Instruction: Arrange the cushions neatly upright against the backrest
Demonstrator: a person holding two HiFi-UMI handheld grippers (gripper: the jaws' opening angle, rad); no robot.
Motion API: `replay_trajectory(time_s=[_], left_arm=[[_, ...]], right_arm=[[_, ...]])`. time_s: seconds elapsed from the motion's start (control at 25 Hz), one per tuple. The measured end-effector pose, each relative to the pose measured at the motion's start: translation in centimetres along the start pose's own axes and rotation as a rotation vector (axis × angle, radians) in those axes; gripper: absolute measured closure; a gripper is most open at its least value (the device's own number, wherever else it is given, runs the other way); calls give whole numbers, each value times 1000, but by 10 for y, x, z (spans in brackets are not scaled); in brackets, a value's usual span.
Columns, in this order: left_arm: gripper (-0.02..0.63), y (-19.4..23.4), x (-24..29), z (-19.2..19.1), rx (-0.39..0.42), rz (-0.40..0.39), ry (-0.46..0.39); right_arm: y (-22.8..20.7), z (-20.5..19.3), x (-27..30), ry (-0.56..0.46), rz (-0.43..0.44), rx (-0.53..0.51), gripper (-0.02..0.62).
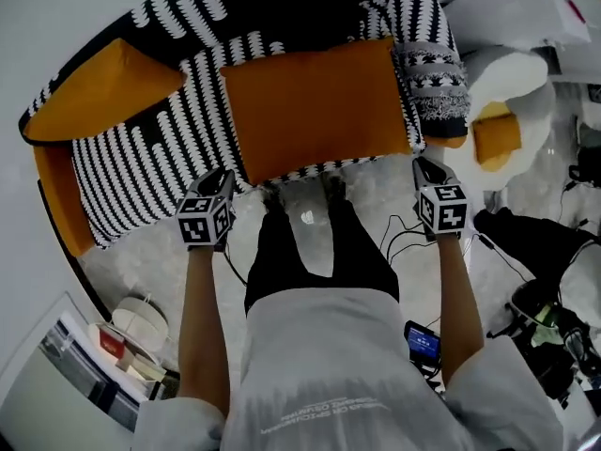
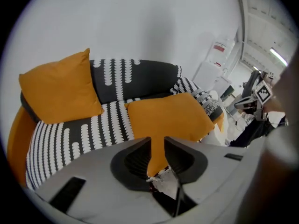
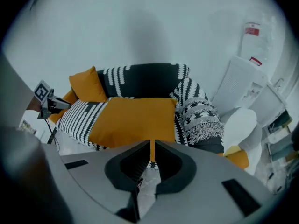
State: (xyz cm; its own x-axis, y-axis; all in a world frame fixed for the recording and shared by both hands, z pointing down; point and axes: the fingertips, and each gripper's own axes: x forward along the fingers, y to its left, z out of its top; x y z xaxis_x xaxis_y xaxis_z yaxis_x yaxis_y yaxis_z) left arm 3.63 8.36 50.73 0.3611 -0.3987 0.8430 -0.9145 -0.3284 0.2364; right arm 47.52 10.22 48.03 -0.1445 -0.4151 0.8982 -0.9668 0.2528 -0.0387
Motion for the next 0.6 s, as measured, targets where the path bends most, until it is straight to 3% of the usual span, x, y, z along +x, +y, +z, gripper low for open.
replay_trajectory(time_s=[0.12, 0.28, 0.6], left_arm=[[497, -2, 14, -25, -118, 31, 15], [489, -1, 35, -54, -190, 82, 52], [474, 11, 98, -82, -138, 142, 134]], right_arm=[[-14, 3, 24, 21, 27, -29, 584], [-24, 3, 55, 51, 67, -99, 584], [-69, -38, 127, 164, 133, -256, 502]])
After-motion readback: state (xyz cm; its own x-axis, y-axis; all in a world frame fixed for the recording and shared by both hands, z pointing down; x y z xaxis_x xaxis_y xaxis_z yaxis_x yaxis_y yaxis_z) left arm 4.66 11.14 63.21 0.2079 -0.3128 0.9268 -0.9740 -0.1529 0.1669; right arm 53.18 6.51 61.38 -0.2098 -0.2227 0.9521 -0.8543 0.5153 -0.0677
